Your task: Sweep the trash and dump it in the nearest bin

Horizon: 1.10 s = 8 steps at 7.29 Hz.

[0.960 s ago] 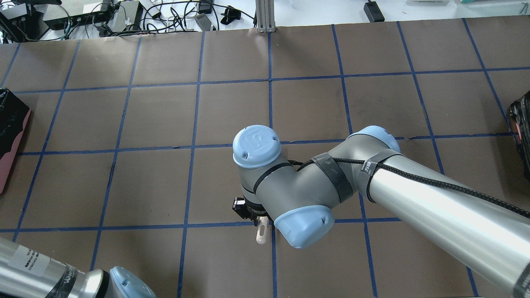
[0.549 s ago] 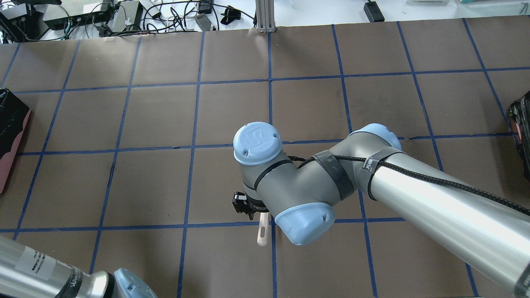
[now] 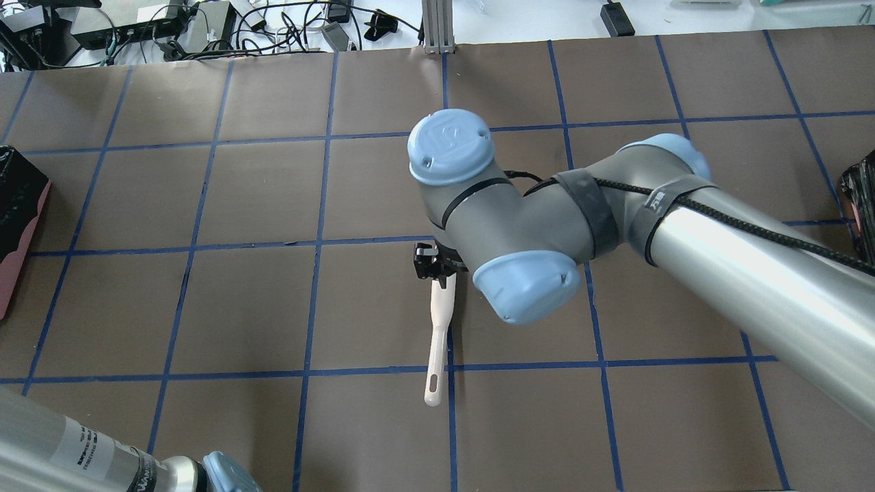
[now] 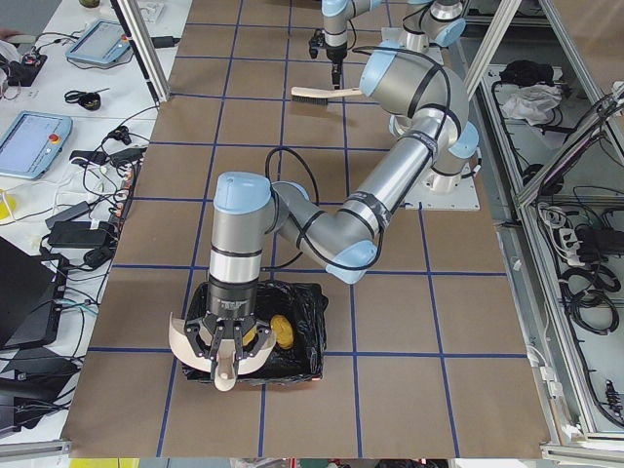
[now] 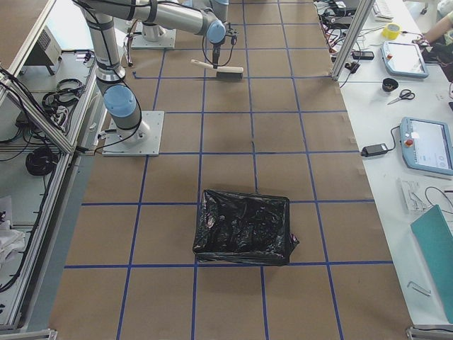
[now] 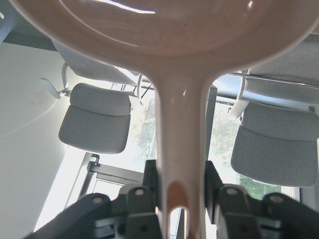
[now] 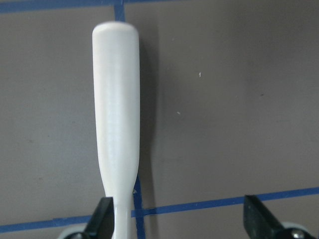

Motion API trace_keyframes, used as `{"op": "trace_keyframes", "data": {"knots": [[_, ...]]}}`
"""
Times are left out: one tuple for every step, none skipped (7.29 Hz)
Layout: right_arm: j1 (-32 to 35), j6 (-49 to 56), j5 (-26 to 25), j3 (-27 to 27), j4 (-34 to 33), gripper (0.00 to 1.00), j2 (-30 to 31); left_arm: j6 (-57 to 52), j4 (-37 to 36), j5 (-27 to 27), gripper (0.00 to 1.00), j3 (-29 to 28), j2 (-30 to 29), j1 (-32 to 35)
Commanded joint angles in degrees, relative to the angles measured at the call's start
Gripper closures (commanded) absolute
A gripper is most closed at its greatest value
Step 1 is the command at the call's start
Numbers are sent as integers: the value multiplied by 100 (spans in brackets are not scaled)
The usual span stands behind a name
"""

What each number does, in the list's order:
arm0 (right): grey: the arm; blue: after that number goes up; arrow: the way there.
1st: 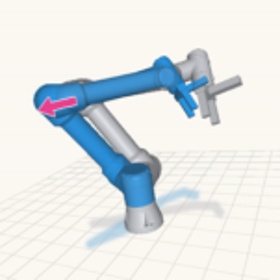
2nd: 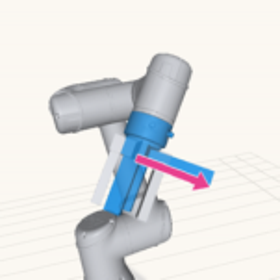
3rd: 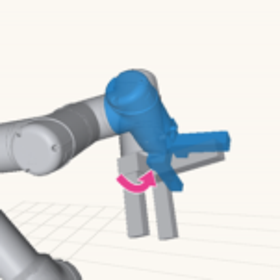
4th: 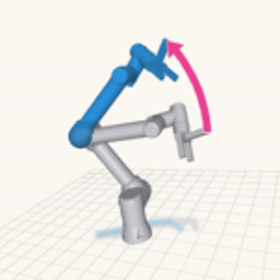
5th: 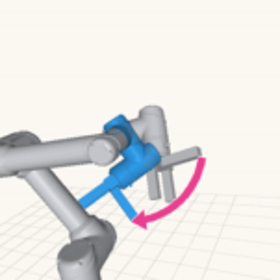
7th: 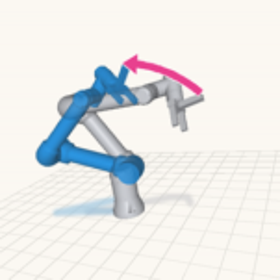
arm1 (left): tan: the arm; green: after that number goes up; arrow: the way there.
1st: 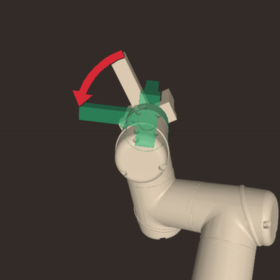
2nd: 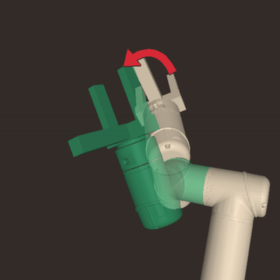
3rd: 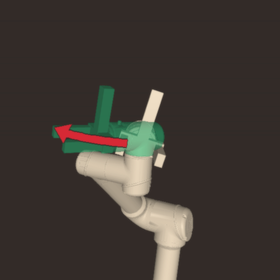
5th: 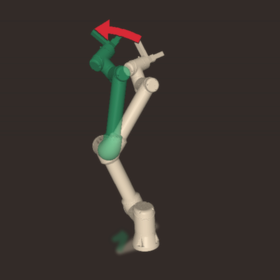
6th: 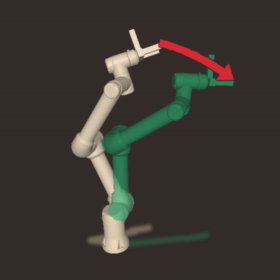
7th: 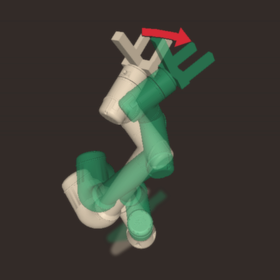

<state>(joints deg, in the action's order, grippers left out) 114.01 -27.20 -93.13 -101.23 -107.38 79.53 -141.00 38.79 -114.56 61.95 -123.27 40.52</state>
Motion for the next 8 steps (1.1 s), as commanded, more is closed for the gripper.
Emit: {"op": "trace_keyframes", "data": {"knots": [[-623, 722, 14, 961, 1050, 2, 238, 37, -38, -32, 100, 45, 23, 17], [-835, 890, -4, 1234, 1053, 1, 282, 38, -12, 56, 100, 27, 101, 26], [-1028, 1205, 5, 1498, 1105, 0, 291, 81, 23, 291, 100, 45, 171, 34], [-1204, 1260, 5, 1605, 1201, 1, 335, 586, 624, 807, 100, 36, 346, 69], [-1615, 1757, 49, 1606, 1289, 1, 518, 1235, 1413, 1648, 100, 10, 513, 61], [-2002, 1927, 206, 1623, 1351, 0, 659, 1703, 2378, 2022, 100, 62, 637, 113], [-2006, 1920, 138, 1658, 1500, 0, 809, 2499, 3284, 2373, 100, 62, 777, 192], [-2006, 1938, 172, 1615, 1814, 0, 993, 2786, 3571, 2403, 100, 106, 935, 375]]}}
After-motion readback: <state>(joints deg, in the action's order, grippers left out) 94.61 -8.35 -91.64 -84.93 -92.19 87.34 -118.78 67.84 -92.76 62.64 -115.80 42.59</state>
